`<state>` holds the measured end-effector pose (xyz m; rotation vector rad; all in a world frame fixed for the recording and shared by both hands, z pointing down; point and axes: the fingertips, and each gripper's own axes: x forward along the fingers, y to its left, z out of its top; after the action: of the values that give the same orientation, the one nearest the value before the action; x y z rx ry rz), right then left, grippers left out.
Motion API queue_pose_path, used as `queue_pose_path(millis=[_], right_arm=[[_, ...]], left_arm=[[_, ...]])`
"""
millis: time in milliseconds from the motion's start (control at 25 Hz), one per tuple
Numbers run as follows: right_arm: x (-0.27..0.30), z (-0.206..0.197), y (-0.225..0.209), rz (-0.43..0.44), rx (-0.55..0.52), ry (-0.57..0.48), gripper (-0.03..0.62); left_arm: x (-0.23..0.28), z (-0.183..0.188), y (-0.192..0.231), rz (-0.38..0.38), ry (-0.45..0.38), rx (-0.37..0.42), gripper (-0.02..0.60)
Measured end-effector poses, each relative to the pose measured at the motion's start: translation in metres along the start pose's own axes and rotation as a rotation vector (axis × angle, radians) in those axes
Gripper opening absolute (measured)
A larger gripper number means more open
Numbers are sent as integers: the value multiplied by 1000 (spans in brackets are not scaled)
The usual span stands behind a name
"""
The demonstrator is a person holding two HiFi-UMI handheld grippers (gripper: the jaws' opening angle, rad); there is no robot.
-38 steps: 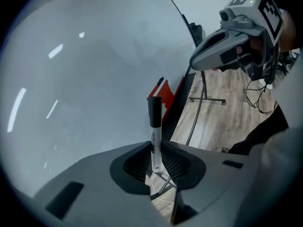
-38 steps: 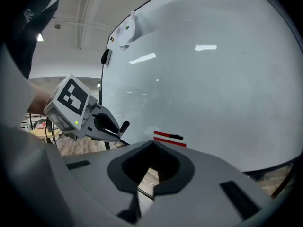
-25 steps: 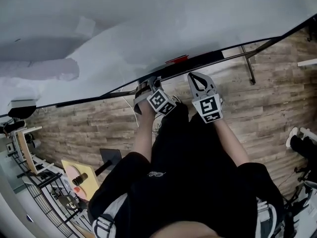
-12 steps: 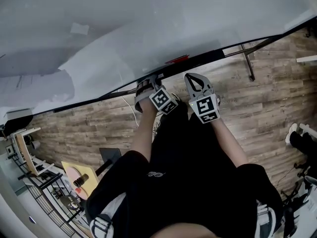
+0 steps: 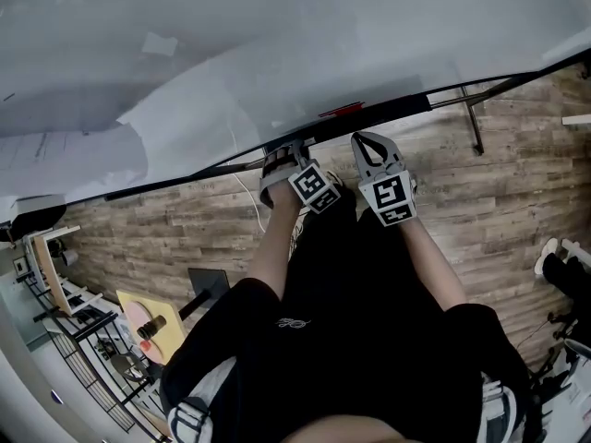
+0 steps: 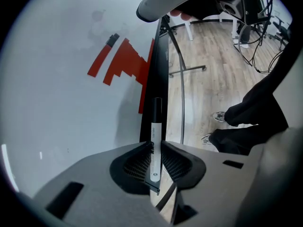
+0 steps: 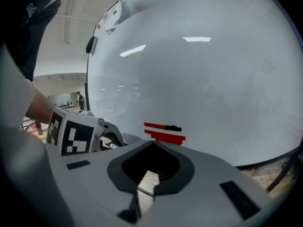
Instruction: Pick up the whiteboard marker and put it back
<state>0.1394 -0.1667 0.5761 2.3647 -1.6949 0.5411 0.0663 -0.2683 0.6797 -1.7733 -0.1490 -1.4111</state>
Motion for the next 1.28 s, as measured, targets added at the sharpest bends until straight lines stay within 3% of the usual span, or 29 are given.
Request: queue_pose_path(millis=[360, 760, 880, 1080, 1280], right_arm=[[-2, -4, -2, -4, 5, 8, 3], [-3, 4, 0, 22, -17, 3, 3], [-4, 7, 4, 40, -28, -5, 3], [-5, 13, 22, 107, -69, -23, 3], [-3, 27, 42, 177, -107, -50, 3]], left_arm=[[2, -1, 0, 5, 0, -12, 67], [-5, -6, 8, 2, -22, -150, 87], [-15, -8, 11, 7, -51, -259, 87], [-42, -16, 25, 61, -137, -512, 86], [-78, -18, 38, 98, -317, -832, 86]])
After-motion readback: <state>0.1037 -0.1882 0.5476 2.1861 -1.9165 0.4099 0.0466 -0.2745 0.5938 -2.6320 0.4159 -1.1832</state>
